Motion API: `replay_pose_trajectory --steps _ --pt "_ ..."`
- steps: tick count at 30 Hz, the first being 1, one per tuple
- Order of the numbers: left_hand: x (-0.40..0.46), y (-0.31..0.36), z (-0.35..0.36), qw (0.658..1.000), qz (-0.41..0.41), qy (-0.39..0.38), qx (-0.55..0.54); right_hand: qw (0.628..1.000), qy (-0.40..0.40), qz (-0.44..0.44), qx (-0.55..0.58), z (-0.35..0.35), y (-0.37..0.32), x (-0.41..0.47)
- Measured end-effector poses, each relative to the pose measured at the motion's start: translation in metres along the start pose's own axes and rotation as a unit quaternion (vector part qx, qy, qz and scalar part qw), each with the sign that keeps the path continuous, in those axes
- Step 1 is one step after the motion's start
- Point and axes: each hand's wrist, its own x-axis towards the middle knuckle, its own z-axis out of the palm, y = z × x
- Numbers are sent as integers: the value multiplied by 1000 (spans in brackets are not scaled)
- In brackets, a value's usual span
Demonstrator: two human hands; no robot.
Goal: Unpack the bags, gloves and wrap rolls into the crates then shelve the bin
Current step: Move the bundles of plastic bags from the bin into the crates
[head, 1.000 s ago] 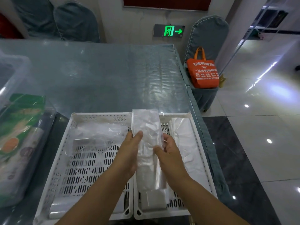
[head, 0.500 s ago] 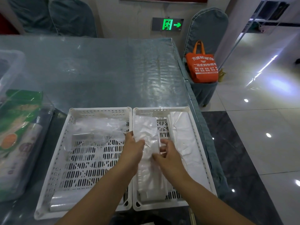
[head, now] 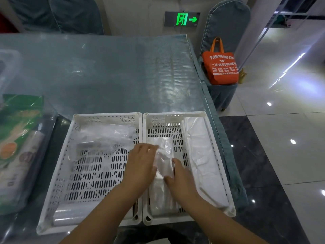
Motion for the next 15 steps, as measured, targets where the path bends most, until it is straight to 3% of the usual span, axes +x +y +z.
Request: replay_pose_trajectory --steps 4,10,15 --pt "-3 -3 8 982 92 -132 96 992 30 -41 -119 -7 1 -2" --pt "3 -6 10 979 92 -143 113 988 -80 -11 -132 3 -1 -8" --pt "2 -7 12 978 91 -141 122 990 -71 -45 -112 -8 -1 -7"
